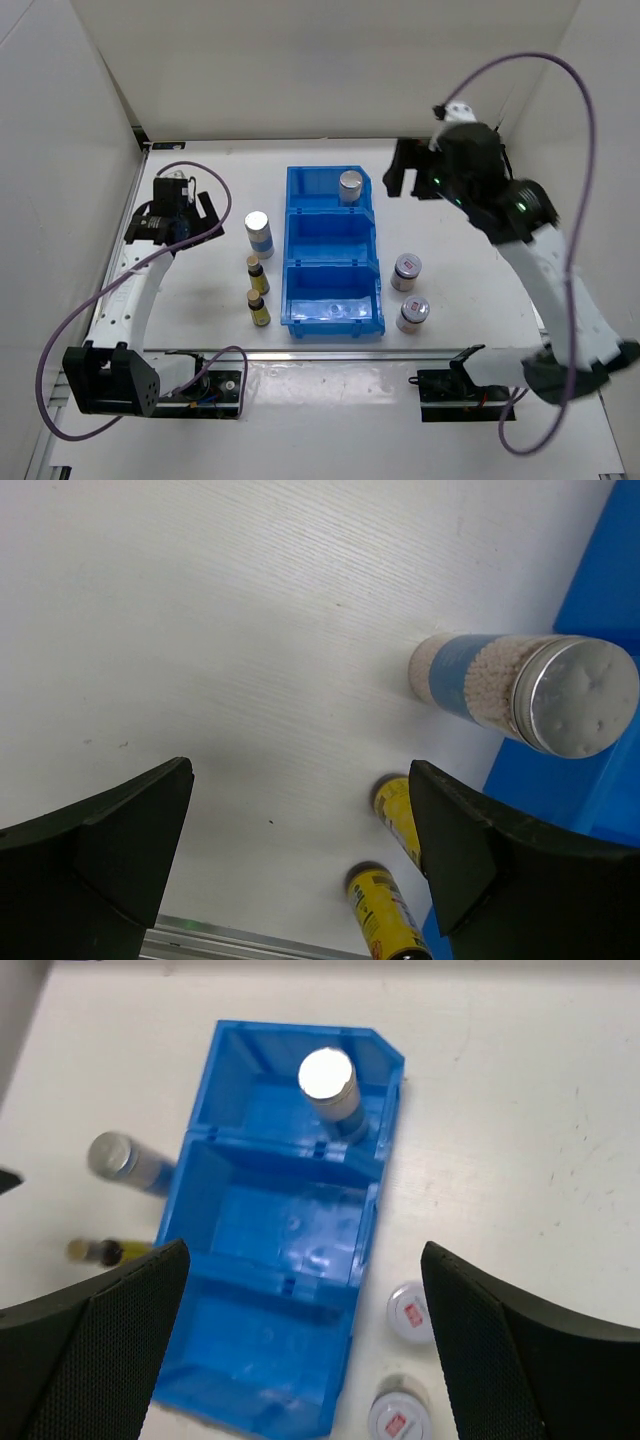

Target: Organize the condiment bottles

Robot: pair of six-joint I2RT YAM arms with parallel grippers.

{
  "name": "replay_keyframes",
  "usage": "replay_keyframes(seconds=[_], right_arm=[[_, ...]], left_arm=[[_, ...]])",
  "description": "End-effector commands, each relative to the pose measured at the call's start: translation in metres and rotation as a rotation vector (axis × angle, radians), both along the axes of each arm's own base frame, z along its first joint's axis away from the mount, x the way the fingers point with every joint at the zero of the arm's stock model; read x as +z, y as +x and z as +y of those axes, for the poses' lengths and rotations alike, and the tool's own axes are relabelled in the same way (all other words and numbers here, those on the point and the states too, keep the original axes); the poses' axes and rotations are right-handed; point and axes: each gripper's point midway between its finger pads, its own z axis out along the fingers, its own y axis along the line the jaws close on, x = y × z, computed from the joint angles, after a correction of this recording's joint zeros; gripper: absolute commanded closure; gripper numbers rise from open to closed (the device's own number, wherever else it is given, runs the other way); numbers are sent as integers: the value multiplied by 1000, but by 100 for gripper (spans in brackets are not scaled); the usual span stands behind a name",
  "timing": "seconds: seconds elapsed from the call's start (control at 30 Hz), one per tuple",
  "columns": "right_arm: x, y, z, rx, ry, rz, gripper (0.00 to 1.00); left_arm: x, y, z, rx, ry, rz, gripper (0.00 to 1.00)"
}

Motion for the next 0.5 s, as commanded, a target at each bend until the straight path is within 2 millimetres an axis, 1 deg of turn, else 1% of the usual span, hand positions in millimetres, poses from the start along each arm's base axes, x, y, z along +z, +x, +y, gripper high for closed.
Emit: replay_keyframes(seconds=[0.0, 0.03, 0.07, 0.1, 0.17, 0.2, 0.23, 0.27, 0.3, 0.33, 0.37, 0.4, 0.43, 0.47], right_arm=[[-25, -36, -6, 8, 41, 85, 0], [-28, -44, -11, 4, 47, 90, 0], [-37, -52, -13, 14, 44, 109, 0], [-31, -64, -22, 16, 58, 87, 0], [-34, -78, -25, 48, 62, 88, 0], [-36, -86, -29, 56, 70, 83, 0], [-37, -90, -30, 72, 66, 79, 0], [-39, -94, -29, 103, 58, 78, 0], [-37, -96, -30, 109, 55, 66, 0], [-46, -99, -32, 108, 37, 95, 0], [-48, -99, -36, 103, 15, 93, 0], [-55, -97, -42, 80, -18, 100, 0], [-67, -96, -46, 63, -51, 132, 0], [-74, -93, -47, 51, -69, 148, 0]], left_arm=[[17, 0, 16, 81, 52, -77, 0], [13, -1, 16, 92, 44, -68, 0], [13, -1, 16, 92, 43, -68, 0], [13, -1, 10, 82, 12, -68, 0], [14, 2, -4, -8, -28, -77, 0], [16, 3, -21, -91, -89, -82, 0], [14, 1, -27, -131, -105, -88, 0], [19, 1, -36, -160, -107, -113, 0], [22, 0, -40, -166, -104, -122, 0], [33, 1, -44, -179, -94, -153, 0], [33, -1, -55, -195, -82, -154, 0], [39, 0, -61, -202, -82, -170, 0], [42, 1, -71, -228, -64, -173, 0], [42, 4, -77, -243, -59, -168, 0]])
